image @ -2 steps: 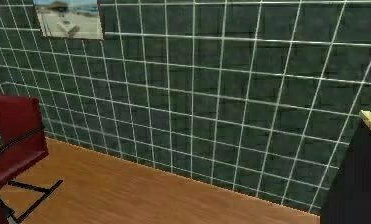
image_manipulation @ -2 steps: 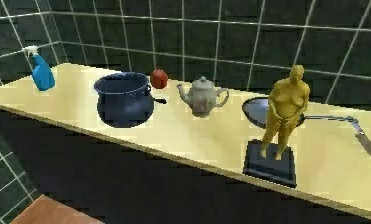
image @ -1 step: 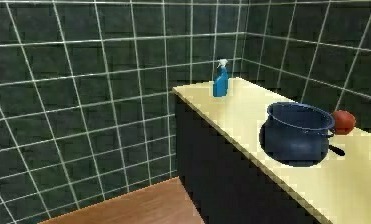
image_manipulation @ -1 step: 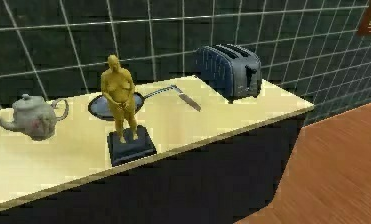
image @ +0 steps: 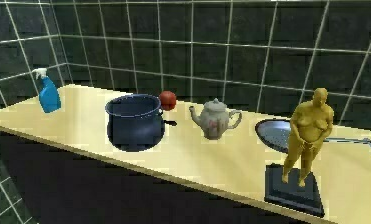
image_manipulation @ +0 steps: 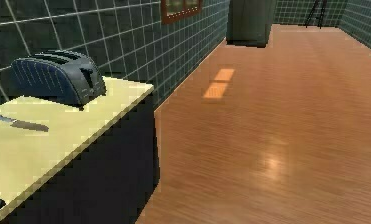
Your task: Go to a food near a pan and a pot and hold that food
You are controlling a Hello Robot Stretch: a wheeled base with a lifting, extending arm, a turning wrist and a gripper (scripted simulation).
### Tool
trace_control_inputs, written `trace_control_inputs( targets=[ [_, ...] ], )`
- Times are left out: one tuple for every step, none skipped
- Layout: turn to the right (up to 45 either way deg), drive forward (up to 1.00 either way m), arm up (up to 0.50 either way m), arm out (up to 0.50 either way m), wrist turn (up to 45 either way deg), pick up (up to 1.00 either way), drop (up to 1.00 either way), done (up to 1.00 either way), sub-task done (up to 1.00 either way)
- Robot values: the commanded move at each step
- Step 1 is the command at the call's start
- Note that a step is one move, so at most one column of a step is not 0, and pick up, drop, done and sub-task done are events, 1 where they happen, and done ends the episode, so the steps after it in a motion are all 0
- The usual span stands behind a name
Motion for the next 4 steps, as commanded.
trace_control_inputs(
  targets=[
    [0.0,0.3,0.0,0.0,0.0,0.0,0.0,0.0,0.0],
    [-45.0,0.0,0.0,0.0,0.0,0.0,0.0,0.0,0.0],
    [-45.0,0.0,0.0,0.0,0.0,0.0,0.0,0.0,0.0],
    [0.0,0.0,0.5,0.0,0.0,0.0,0.0,0.0,0.0]
  ],
)
